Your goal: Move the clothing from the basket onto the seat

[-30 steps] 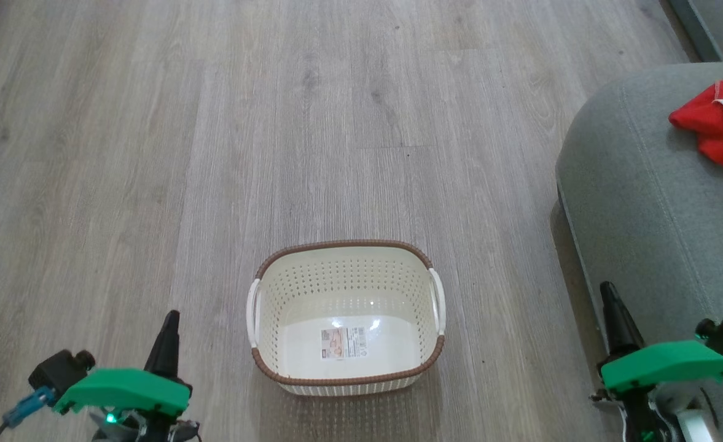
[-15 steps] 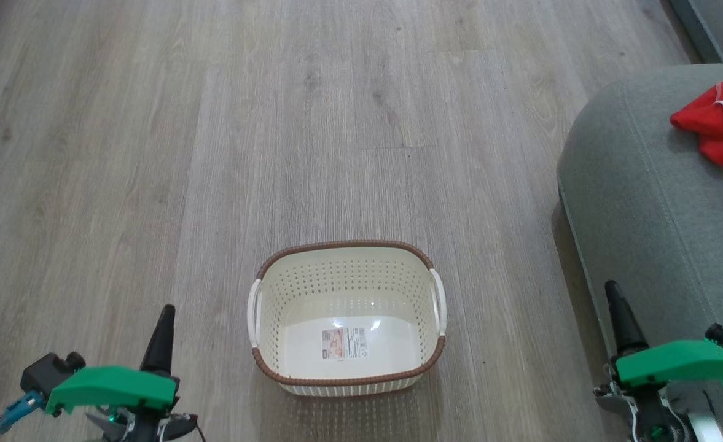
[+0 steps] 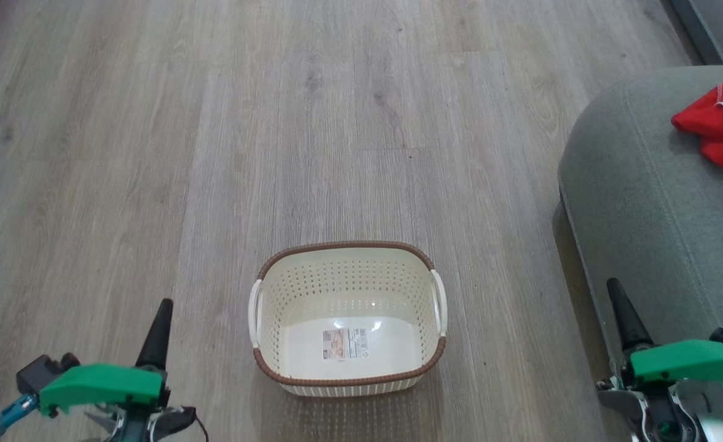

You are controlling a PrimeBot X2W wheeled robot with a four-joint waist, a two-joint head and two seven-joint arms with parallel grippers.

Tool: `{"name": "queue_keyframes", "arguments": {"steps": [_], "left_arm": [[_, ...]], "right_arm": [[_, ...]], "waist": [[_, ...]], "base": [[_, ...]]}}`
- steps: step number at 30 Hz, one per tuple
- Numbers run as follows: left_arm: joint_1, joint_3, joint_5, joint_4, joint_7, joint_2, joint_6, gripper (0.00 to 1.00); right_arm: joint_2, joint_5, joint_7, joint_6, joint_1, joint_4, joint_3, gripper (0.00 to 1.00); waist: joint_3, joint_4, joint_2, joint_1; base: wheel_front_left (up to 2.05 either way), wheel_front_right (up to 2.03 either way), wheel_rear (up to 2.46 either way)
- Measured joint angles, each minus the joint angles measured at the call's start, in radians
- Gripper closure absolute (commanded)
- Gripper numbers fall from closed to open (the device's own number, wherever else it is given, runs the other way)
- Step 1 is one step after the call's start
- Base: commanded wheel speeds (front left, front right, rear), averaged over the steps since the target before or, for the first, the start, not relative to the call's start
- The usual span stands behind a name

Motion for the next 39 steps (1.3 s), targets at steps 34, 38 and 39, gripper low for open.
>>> {"name": "queue_keyframes", "arguments": {"steps": [34, 38, 39], "left_arm": [[-0.01, 0.032, -0.314, -0.052, 0.079, -0.003, -0.001, 1.0], [-0.01, 0.033, -0.314, -0.052, 0.079, -0.003, -0.001, 1.0], [-0.01, 0.033, -0.314, -0.052, 0.079, -0.003, -0.001, 1.0]], "right_arm": [[0.007, 0.355, 0.087, 0.0, -0.017, -0.018, -0.034, 1.0], [0.007, 0.355, 0.087, 0.0, -0.017, -0.018, -0.035, 1.0], [0.007, 0.355, 0.087, 0.0, -0.017, -0.018, -0.035, 1.0]], "waist": [[-0.004, 0.006, 0.0, 0.0], [-0.004, 0.006, 0.0, 0.0], [-0.004, 0.006, 0.0, 0.0]], "base": [[0.0, 0.0, 0.0], [0.0, 0.0, 0.0], [0.0, 0.0, 0.0]]}}
